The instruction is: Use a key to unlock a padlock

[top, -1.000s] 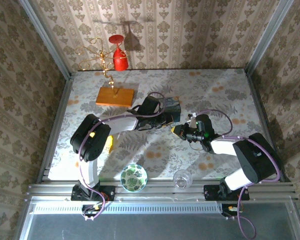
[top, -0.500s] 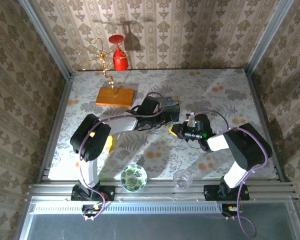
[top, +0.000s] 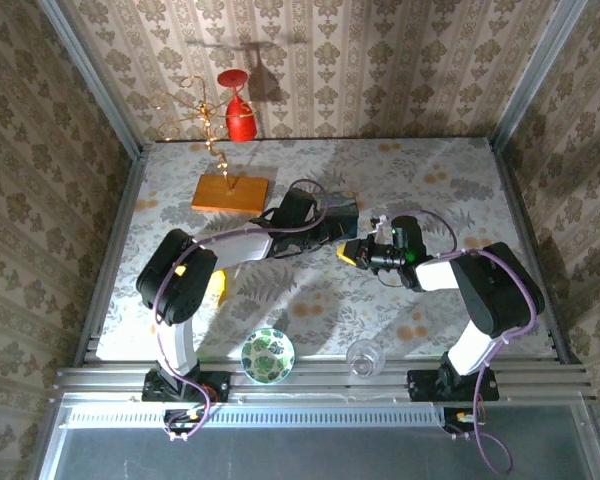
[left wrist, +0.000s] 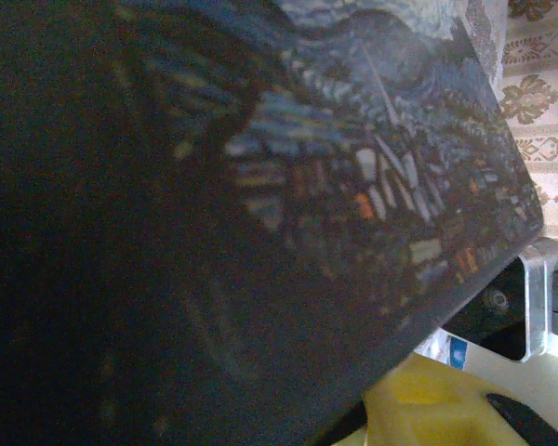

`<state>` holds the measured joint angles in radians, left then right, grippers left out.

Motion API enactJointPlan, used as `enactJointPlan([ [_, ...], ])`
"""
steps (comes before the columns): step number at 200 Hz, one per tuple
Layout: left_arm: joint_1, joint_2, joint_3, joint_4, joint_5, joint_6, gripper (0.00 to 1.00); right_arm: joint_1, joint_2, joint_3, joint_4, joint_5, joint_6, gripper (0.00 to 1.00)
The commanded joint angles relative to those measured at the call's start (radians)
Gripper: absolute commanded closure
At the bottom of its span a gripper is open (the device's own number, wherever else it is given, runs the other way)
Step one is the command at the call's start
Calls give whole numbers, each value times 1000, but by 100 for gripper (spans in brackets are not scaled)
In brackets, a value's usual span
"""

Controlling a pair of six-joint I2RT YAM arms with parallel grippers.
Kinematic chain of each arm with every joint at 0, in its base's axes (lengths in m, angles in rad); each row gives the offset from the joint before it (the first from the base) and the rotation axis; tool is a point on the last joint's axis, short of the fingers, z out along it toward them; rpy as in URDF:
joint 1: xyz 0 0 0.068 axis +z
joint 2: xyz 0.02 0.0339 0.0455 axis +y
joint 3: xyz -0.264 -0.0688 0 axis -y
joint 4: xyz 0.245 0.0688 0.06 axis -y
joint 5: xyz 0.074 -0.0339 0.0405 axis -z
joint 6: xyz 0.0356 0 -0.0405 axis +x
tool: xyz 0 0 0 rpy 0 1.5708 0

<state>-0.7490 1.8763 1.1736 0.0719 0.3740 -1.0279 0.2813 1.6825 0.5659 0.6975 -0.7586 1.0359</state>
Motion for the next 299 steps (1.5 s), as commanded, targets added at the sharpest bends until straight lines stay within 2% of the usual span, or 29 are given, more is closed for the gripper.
enactJointPlan([
  [1,-67,-44,-26,-108,223,32,100,-52,-11,93,107,96,-48,100],
  [69,-53,-40,-54,-88,241,25,100,-80,14,116,95,-60,-68,100],
  [99,-56,-21,-51,-87,261,30,100,-77,15,125,98,-71,-85,100],
  [121,-60,-4,-47,-110,325,49,100,-76,5,167,-9,-93,-182,100],
  [140,-57,-6,-59,-123,341,65,100,-76,-20,219,-228,-57,-359,100],
  [156,-56,-17,-66,-139,342,80,100,-80,-40,222,-278,-39,-432,100],
  [178,-59,-20,-69,-145,344,88,100,-82,-48,196,-196,-22,-401,100],
  [207,-73,4,-51,-136,359,84,100,-65,-10,135,70,37,-207,100],
  [225,-73,4,-52,-130,351,78,100,-48,-1,109,131,89,-152,100],
  [243,-65,-10,-58,-134,332,78,100,-31,-17,105,72,120,-188,100],
  [269,-50,-35,-72,-131,298,68,100,-23,-66,106,-84,159,-279,92],
  [299,-46,-30,-69,-104,301,48,100,-24,-103,85,-147,159,-323,90],
])
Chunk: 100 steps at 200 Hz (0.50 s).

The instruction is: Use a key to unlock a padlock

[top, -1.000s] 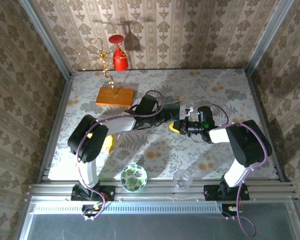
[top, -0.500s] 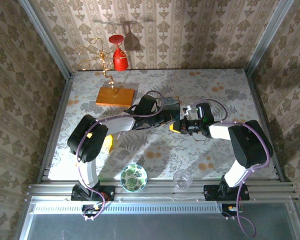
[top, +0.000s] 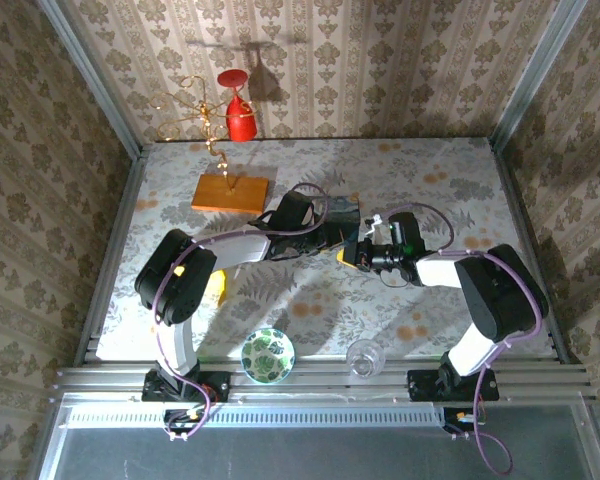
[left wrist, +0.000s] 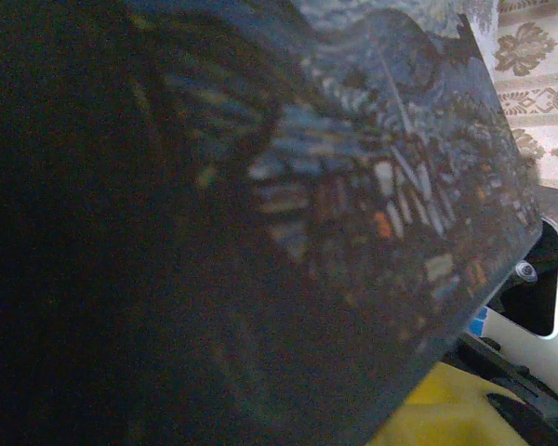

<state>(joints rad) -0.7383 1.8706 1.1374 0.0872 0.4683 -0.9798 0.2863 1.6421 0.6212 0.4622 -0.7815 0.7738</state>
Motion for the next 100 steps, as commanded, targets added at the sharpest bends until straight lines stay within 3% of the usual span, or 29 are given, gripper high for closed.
enactJointPlan([
  [1,-55,-23,-33,-118,207,0,100,-29,-63,29,88,182,-62,90],
  [100,-43,-16,-48,-150,263,20,100,-46,-129,25,-38,182,-159,100],
])
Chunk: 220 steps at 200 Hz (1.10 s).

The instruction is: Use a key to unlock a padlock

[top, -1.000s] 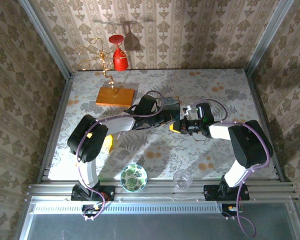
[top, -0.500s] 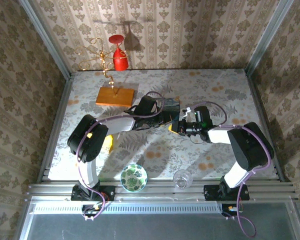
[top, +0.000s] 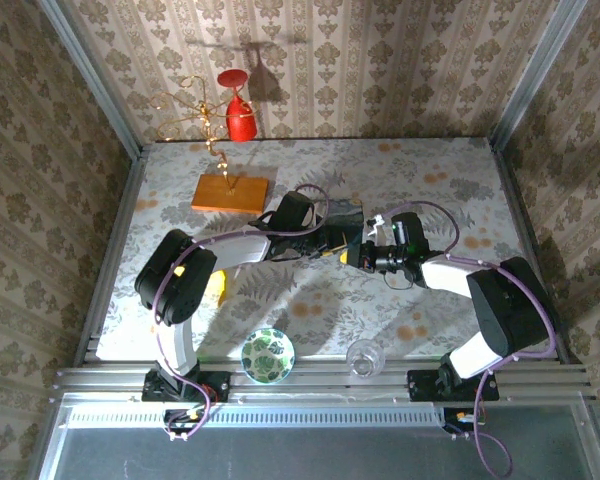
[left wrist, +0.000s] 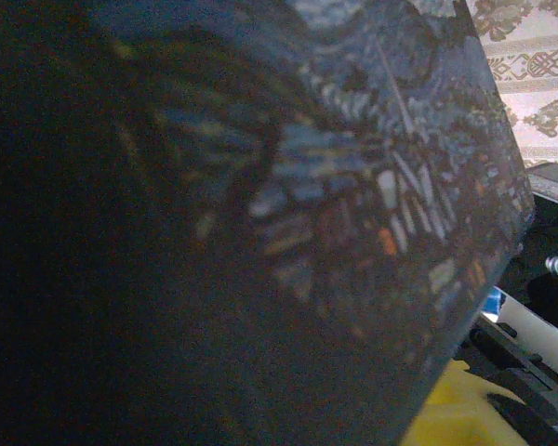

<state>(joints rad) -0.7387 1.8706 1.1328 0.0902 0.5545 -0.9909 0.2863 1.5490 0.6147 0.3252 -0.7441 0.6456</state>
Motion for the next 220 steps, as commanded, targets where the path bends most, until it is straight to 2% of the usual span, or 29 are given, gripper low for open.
enactJointPlan([
  [1,-43,-16,-44,-153,178,31,100,-46,-36,31,100,144,-31,100],
  [22,-49,-14,-46,-154,186,39,100,-49,-35,18,152,132,-18,100],
  [59,-67,3,-33,-158,216,49,100,-49,12,-13,366,118,64,100],
  [75,-58,-9,-47,-158,203,43,100,-48,7,6,312,141,48,100],
  [107,-39,-27,-72,-121,169,4,100,-43,-26,13,181,170,2,90],
  [139,-31,-21,-75,-58,157,-50,100,-44,-60,-16,120,187,-18,87],
  [220,-27,-22,-60,-31,130,-90,100,-40,-118,-76,110,193,2,80],
])
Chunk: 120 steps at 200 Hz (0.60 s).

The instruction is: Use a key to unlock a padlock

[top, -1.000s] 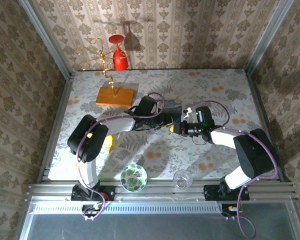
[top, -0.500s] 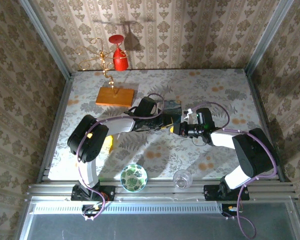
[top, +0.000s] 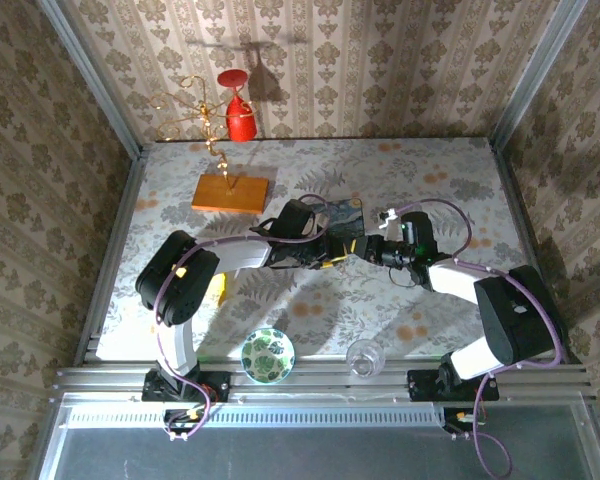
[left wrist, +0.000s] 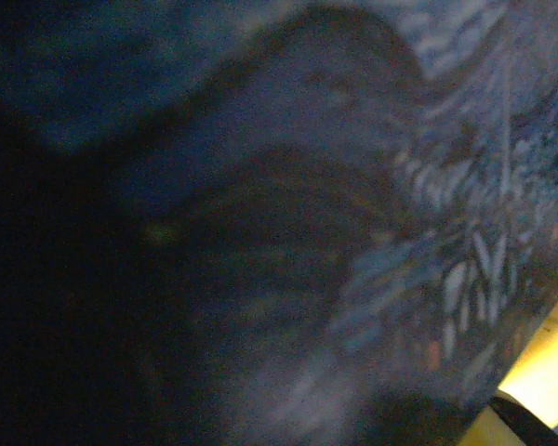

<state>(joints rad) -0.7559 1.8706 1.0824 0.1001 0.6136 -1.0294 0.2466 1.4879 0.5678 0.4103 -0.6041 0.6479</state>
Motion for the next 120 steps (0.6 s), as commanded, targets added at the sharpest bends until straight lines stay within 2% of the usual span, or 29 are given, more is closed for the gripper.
enactJointPlan([
  [1,-10,-22,-10,-41,70,-53,100,0,-60,-30,24,55,-1,80],
  [73,-11,10,-21,32,35,-118,100,51,-393,-145,-257,228,-19,78],
  [95,-12,16,-13,38,34,-127,100,99,-451,-201,-236,270,13,76],
  [120,-16,16,-10,35,34,-133,100,145,-463,-256,-134,286,43,76],
])
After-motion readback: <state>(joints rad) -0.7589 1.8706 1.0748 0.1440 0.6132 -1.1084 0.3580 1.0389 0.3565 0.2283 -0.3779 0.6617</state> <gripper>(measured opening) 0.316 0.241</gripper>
